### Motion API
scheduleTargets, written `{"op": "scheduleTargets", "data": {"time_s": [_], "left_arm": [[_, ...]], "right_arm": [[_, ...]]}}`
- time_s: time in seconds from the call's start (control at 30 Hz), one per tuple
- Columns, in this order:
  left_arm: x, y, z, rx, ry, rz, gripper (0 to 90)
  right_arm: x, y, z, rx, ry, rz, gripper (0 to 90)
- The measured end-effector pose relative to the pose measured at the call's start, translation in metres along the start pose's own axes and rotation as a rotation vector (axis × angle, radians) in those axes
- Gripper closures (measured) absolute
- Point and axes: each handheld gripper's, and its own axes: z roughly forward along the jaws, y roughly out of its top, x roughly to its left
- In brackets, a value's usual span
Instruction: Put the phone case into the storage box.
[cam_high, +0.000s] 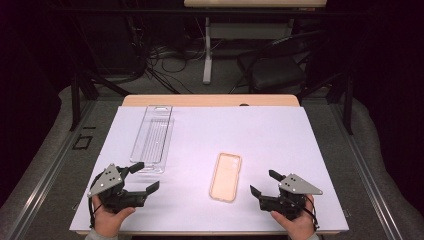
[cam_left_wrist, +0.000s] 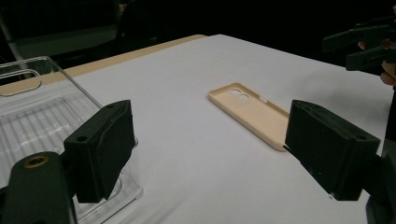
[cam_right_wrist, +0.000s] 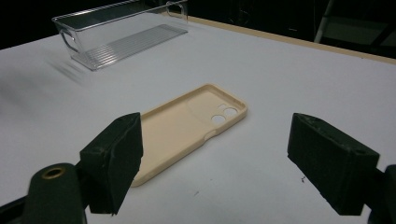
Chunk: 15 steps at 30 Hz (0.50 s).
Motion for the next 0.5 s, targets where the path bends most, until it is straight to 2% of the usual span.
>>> {"op": "scheduleTargets", "data": {"time_s": [0.5], "left_arm": [[0.0006,-0.0006,-0.0006,0.007,0.004,-0.01,15.9]], "right_arm": [[0.0,-0.0002,0.0003,0.013,-0.011,0.0,17.0]]}}
